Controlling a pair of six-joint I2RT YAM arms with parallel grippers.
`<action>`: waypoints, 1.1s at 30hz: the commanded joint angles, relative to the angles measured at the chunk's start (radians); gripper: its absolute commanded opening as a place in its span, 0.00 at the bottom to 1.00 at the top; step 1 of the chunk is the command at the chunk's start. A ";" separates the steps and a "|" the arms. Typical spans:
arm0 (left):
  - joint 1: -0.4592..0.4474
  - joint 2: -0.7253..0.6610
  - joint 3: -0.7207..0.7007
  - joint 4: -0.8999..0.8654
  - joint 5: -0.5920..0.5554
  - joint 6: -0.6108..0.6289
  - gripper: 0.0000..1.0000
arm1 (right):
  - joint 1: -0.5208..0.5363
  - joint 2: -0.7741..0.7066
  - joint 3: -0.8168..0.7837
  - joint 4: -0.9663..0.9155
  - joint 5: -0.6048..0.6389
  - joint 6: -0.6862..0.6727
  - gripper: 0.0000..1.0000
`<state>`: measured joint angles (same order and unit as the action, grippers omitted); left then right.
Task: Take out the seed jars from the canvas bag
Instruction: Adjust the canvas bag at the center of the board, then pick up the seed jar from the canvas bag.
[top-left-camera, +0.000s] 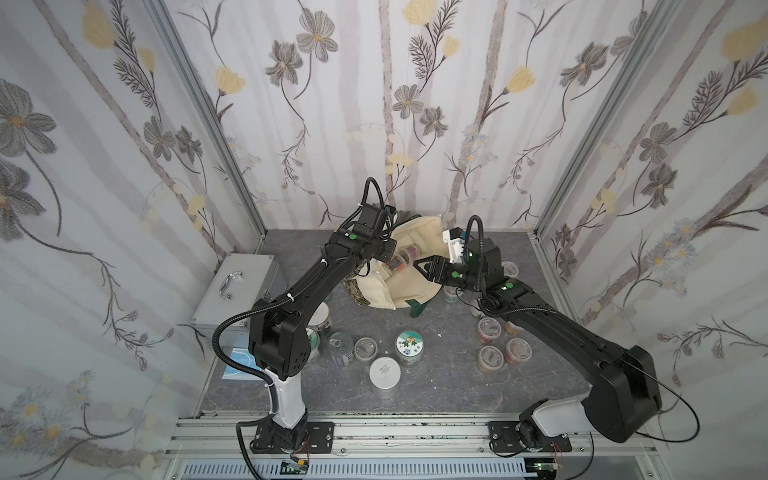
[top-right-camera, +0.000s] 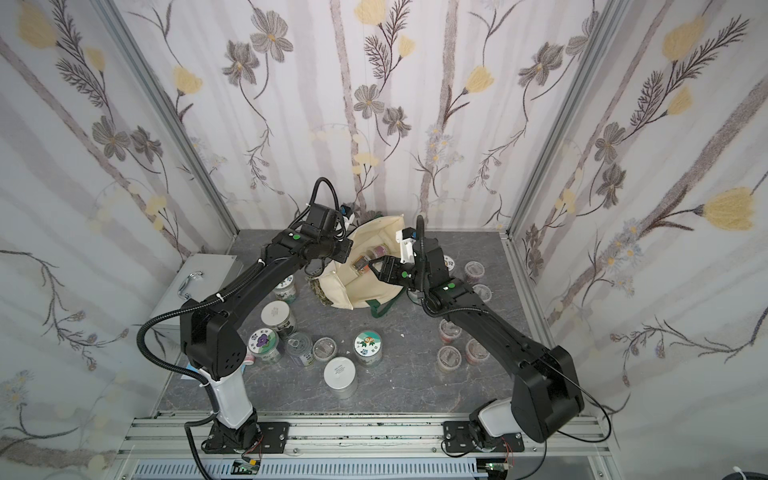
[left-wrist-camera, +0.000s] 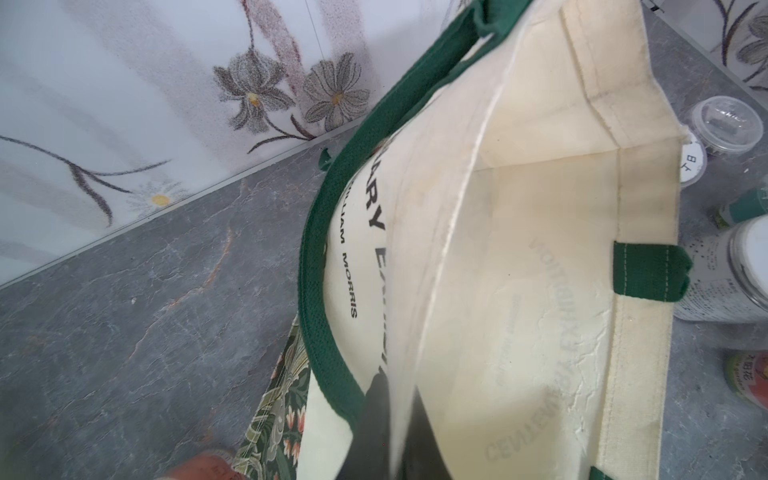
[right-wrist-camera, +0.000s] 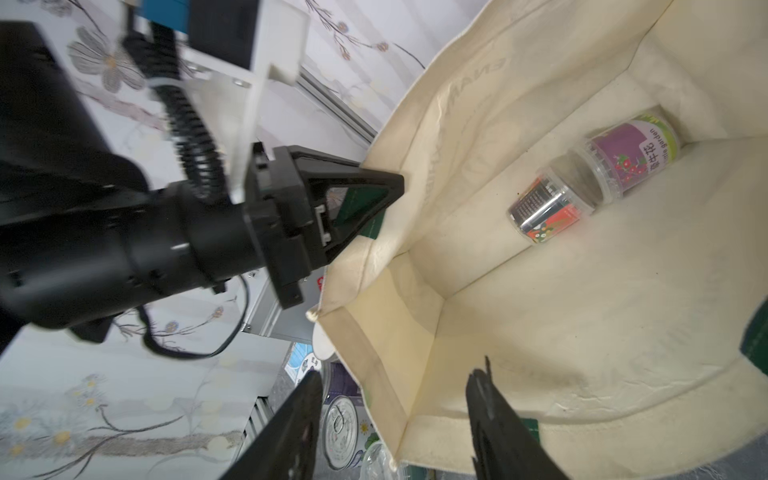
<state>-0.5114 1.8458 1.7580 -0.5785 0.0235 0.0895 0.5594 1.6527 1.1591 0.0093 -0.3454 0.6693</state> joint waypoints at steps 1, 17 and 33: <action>-0.001 -0.033 -0.052 0.046 0.043 -0.003 0.00 | 0.019 0.118 0.062 -0.021 0.063 -0.024 0.52; 0.001 0.010 0.003 -0.038 0.174 -0.043 0.00 | -0.025 0.488 0.208 0.277 0.022 0.345 0.75; 0.002 0.088 0.123 -0.139 0.323 -0.073 0.00 | -0.037 0.715 0.413 0.190 0.086 0.536 0.86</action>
<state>-0.5095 1.9289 1.8690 -0.6918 0.3214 0.0223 0.5198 2.3554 1.5612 0.2028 -0.2832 1.1561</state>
